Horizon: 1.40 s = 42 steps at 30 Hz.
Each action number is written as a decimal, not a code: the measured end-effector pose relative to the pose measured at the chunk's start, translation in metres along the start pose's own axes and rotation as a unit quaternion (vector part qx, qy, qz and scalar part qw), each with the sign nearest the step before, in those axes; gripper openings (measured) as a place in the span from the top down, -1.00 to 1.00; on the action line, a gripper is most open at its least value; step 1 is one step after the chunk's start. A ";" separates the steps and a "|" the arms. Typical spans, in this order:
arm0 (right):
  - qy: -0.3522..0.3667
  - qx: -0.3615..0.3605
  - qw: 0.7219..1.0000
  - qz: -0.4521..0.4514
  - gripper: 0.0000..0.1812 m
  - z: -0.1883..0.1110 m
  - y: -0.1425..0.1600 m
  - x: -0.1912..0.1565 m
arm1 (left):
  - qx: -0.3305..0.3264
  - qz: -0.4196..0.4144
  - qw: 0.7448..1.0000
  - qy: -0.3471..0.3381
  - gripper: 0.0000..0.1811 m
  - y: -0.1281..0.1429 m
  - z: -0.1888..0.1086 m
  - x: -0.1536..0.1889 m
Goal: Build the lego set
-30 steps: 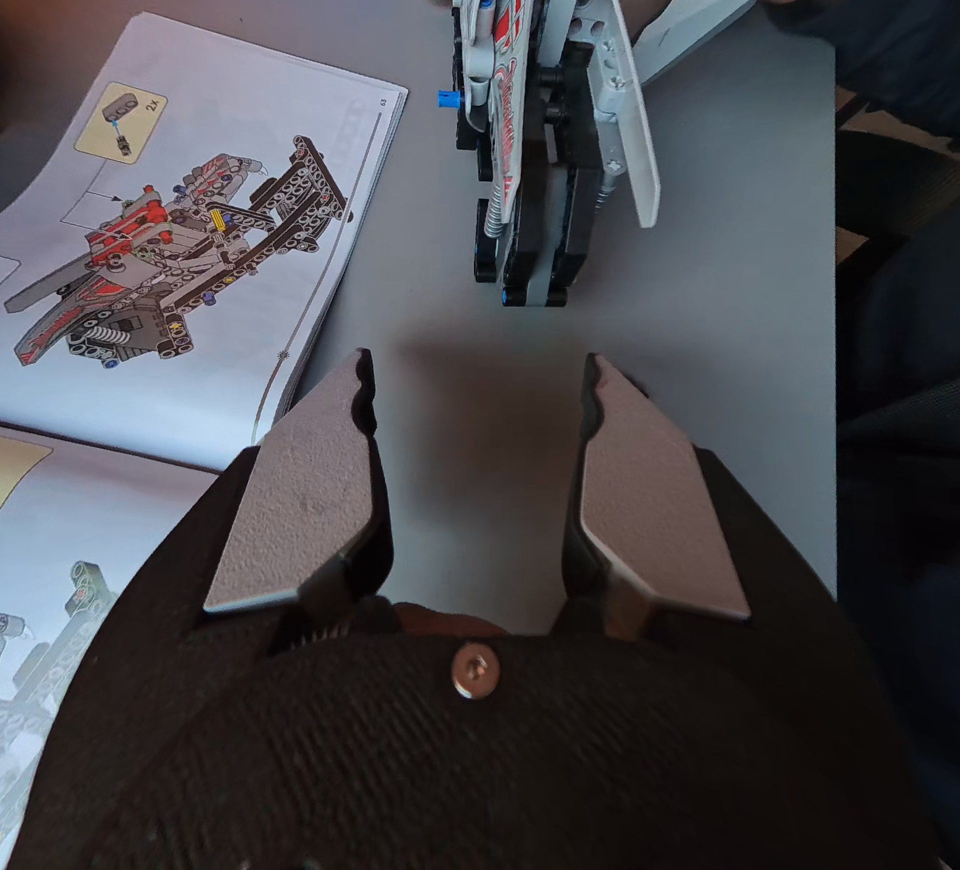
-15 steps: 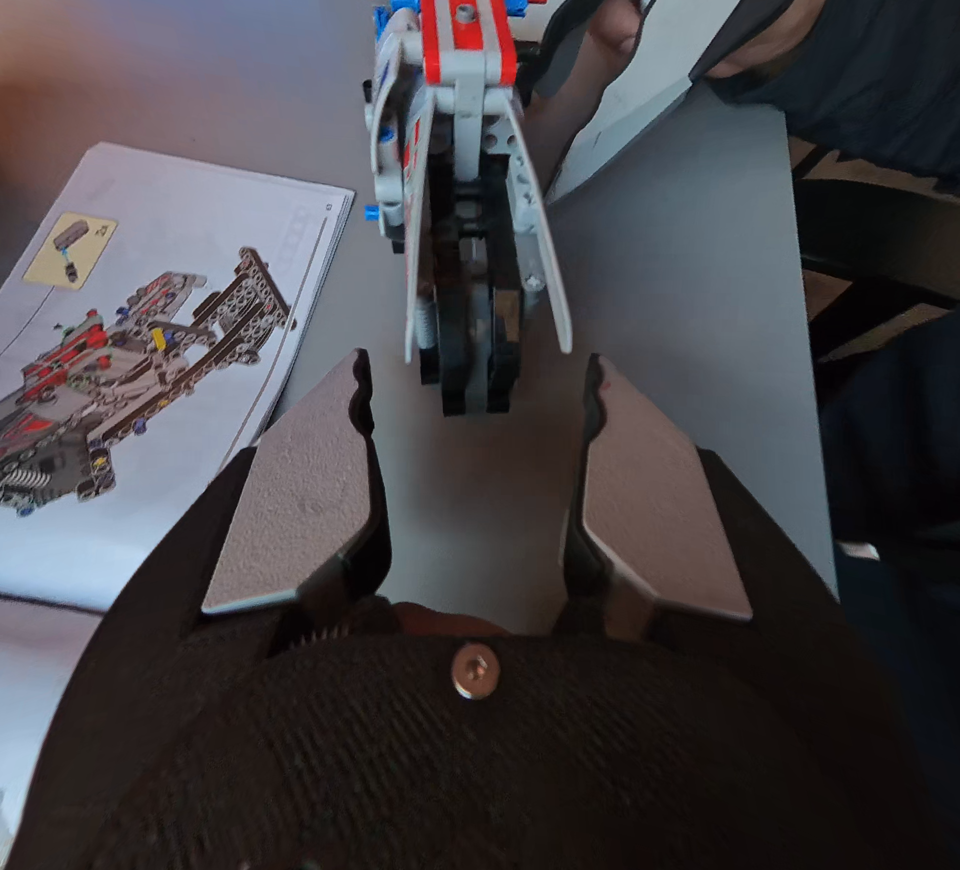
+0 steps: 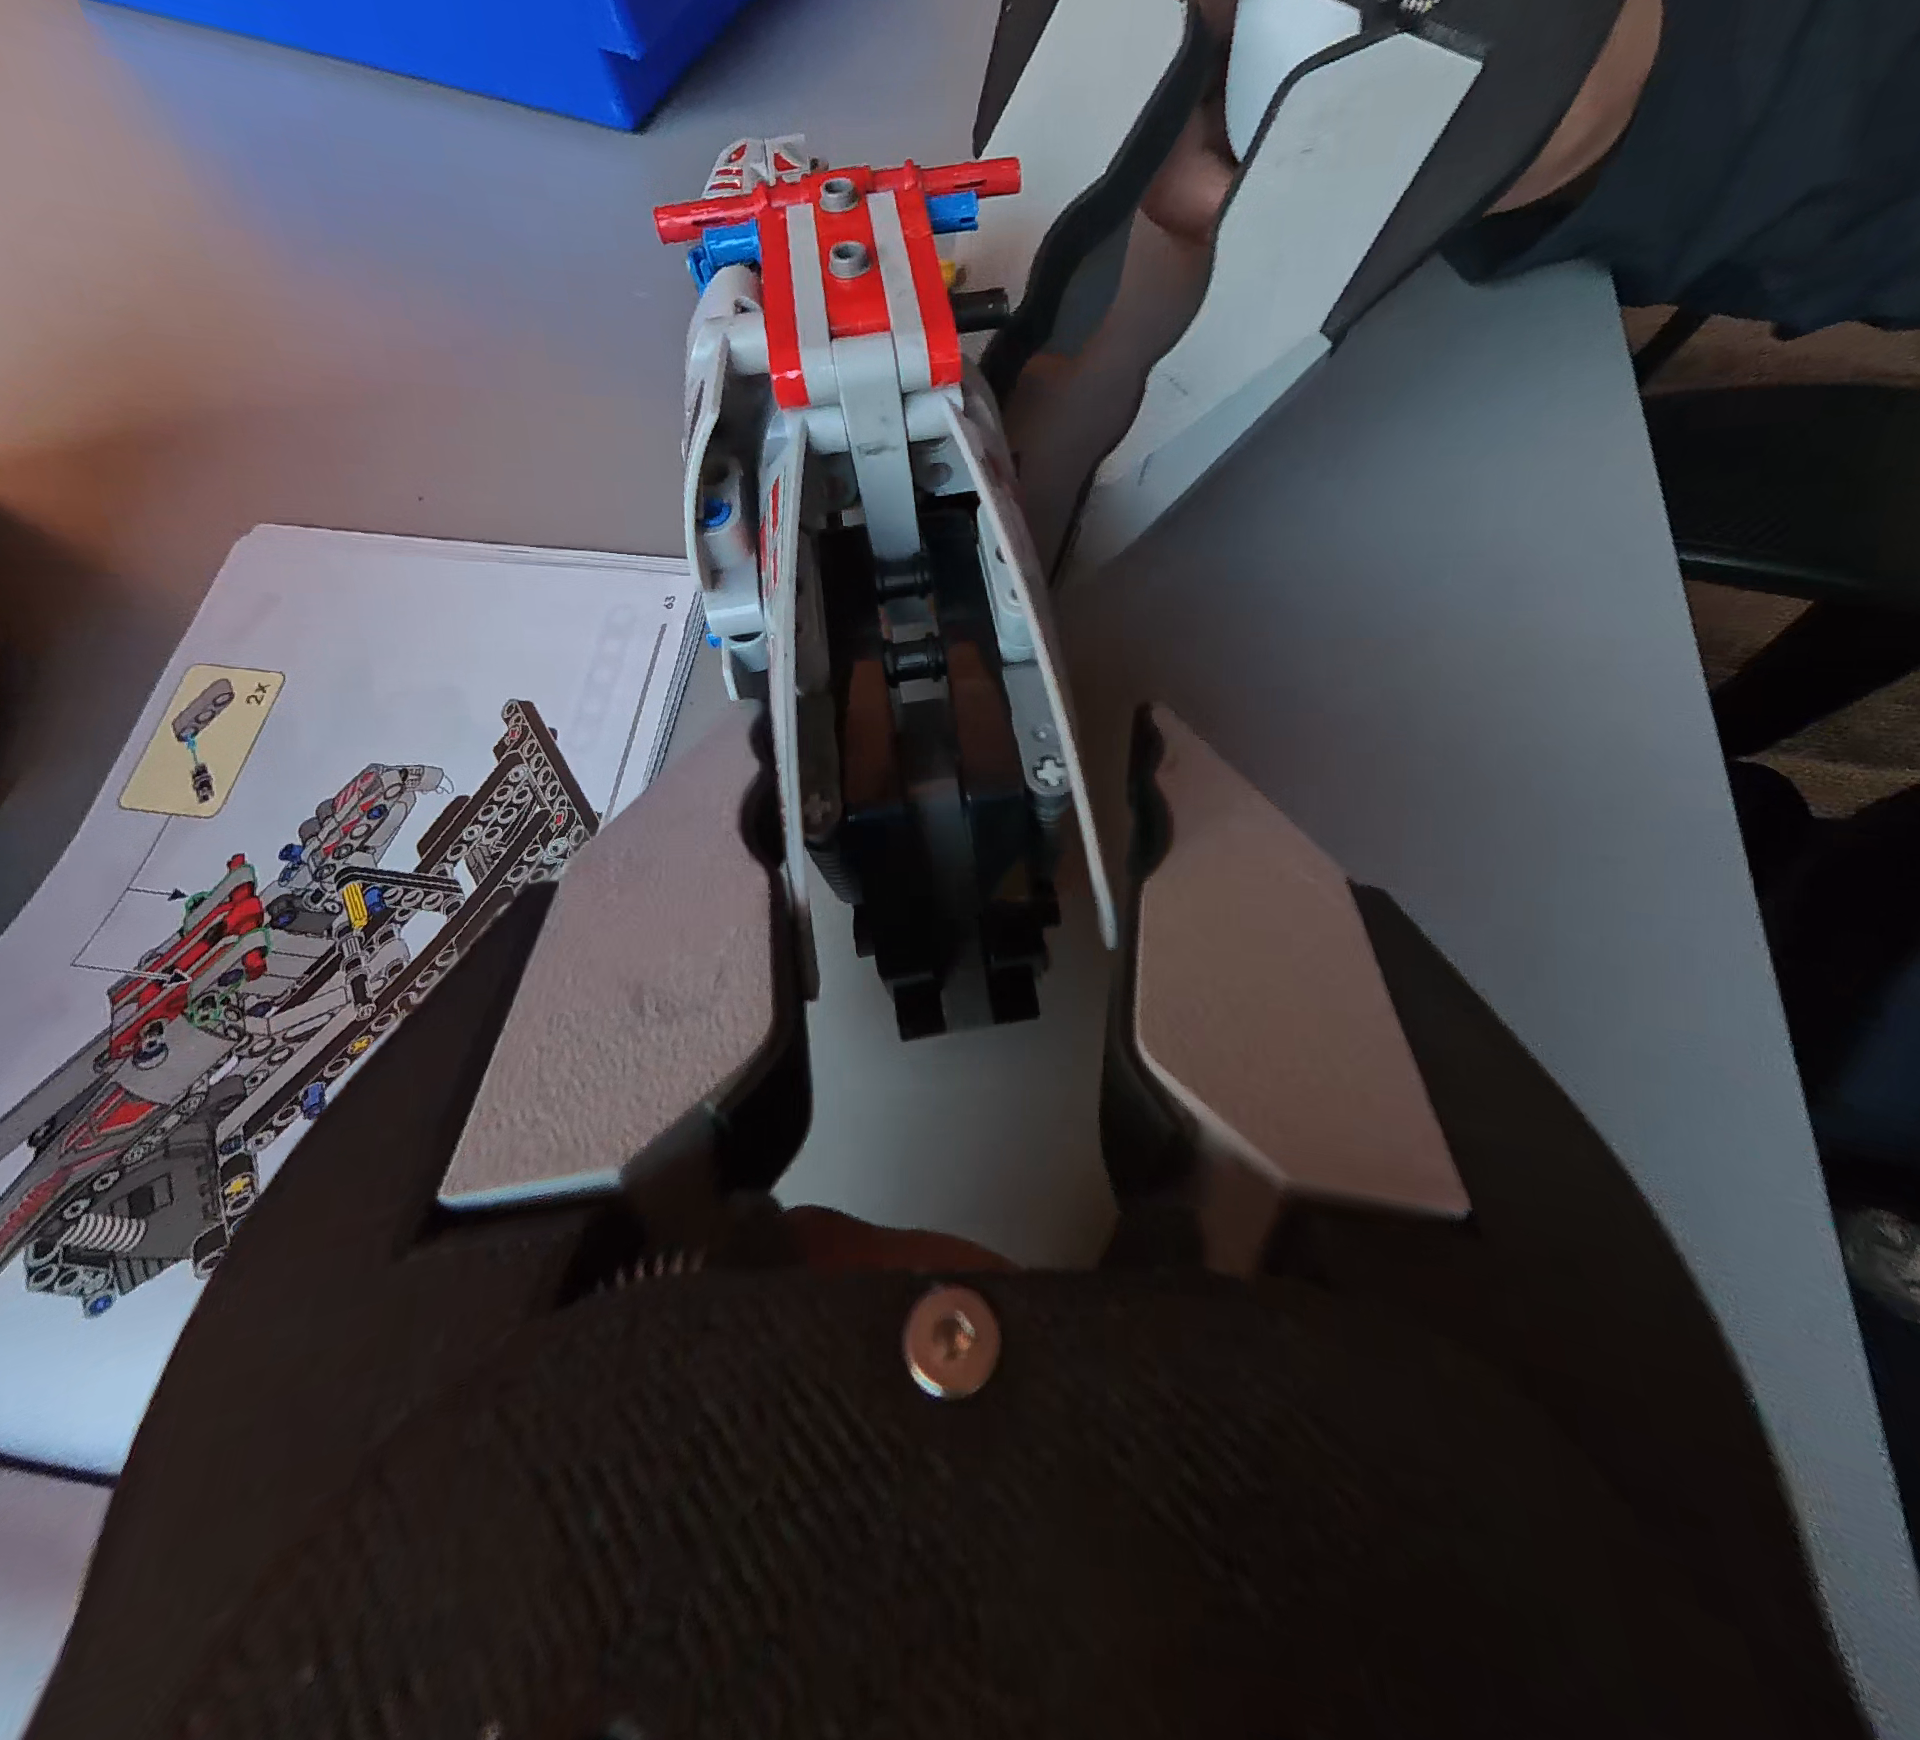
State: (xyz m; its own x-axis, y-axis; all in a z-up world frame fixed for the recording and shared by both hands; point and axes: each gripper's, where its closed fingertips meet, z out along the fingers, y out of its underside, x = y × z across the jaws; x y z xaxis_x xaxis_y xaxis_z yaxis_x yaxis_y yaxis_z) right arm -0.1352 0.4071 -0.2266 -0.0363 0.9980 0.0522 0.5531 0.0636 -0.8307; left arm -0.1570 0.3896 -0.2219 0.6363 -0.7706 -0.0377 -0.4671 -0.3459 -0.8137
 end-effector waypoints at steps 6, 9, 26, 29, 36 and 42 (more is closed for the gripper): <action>0.030 0.015 0.999 -0.043 0.73 -0.004 -0.003 -0.001 | -0.003 0.020 1.000 0.017 0.41 0.005 -0.005 0.000; 0.074 0.012 0.994 -0.081 0.69 -0.010 0.000 0.002 | -0.001 0.023 0.999 0.034 0.39 0.006 -0.008 0.001; 0.115 0.037 0.987 -0.107 0.83 -0.013 -0.011 -0.012 | 0.007 0.035 0.997 0.064 0.39 0.009 -0.013 0.008; 0.115 0.037 0.987 -0.107 0.87 -0.015 -0.010 -0.014 | 0.006 0.037 0.997 0.065 0.40 0.009 -0.013 0.009; 0.097 0.044 0.990 -0.096 0.97 -0.016 -0.011 -0.020 | 0.003 0.046 0.997 0.070 0.46 0.010 -0.013 0.011; 0.109 0.053 0.988 -0.095 1.00 -0.016 -0.015 -0.016 | 0.004 0.045 0.995 0.091 0.47 0.009 -0.013 0.020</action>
State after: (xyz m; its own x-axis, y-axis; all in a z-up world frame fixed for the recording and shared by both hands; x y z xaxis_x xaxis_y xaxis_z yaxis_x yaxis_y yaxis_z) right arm -0.1294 0.3899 -0.2062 0.0551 0.9457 0.3204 0.4633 0.2601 -0.8472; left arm -0.1567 0.3639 -0.2225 0.4694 -0.8830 -0.0058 -0.5114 -0.2665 -0.8169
